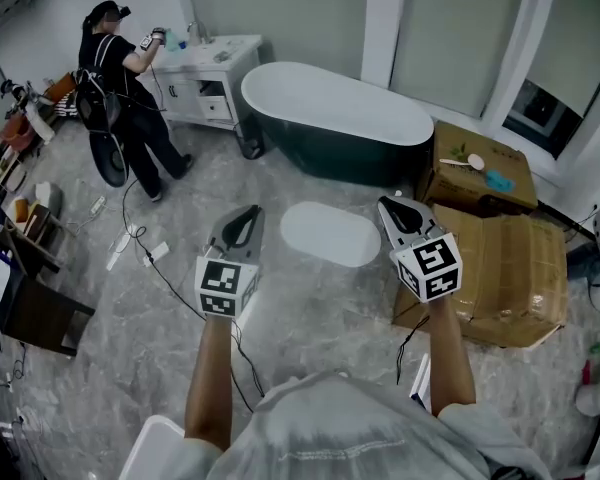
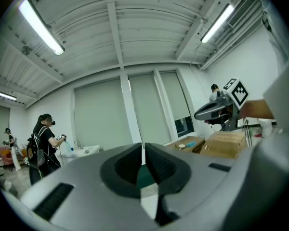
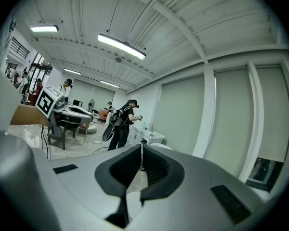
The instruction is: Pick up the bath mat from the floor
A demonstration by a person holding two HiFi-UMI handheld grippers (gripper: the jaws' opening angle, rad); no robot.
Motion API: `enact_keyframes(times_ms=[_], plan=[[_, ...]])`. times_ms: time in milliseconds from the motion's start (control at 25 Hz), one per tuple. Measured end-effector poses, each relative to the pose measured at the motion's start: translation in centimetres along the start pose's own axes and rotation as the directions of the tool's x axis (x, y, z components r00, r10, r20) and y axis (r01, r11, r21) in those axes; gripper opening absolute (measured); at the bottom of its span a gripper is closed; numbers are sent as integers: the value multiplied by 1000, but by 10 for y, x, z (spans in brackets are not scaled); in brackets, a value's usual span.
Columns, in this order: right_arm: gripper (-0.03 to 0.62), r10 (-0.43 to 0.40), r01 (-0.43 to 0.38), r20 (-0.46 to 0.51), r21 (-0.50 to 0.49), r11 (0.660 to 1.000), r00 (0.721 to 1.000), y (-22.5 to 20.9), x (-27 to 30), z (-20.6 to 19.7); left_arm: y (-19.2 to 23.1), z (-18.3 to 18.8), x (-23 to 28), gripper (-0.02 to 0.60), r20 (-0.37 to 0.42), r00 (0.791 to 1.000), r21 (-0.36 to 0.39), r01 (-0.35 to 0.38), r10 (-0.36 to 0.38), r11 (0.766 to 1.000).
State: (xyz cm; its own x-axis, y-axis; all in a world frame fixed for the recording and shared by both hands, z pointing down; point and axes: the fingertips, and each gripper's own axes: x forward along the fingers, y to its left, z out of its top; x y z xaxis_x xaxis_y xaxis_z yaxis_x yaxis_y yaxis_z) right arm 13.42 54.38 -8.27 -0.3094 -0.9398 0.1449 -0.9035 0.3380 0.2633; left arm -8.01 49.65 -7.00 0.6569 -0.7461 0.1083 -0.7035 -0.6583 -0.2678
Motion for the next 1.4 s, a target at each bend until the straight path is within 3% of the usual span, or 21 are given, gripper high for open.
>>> enact_keyframes(times_ms=[160, 200, 240, 280, 680, 1080, 1400], plan=[[18, -17, 17, -12, -13, 1000, 1000, -6, 2, -5, -4, 2, 4, 23, 13, 1000, 2, 20, -20, 1000], [26, -17, 16, -14, -10, 1000, 1000, -8, 2, -7, -7, 2, 5, 70, 4, 1000, 2, 26, -26, 1000], [70, -11, 11, -18, -5, 1000, 1000, -10, 2, -9, -10, 2, 7, 155, -6, 999, 5, 34, -34, 999], [129, -3, 3, -23, -3, 1000, 1000, -11, 3, -12, -14, 1, 9, 179, -16, 999, 13, 43, -42, 999], [227, 43, -43, -24, 3, 999, 999, -26, 3, -25, -29, 0, 24, 221, -15, 999, 16, 30, -30, 999], [229, 87, -86, -29, 10, 996, 996, -49, 13, -50, -31, -22, 38, 224, -41, 998, -42, -41, 40, 998], [229, 108, -107, -45, 29, 994, 993, -60, 73, -61, 13, -47, 73, 223, -83, 994, -53, -70, 65, 996]])
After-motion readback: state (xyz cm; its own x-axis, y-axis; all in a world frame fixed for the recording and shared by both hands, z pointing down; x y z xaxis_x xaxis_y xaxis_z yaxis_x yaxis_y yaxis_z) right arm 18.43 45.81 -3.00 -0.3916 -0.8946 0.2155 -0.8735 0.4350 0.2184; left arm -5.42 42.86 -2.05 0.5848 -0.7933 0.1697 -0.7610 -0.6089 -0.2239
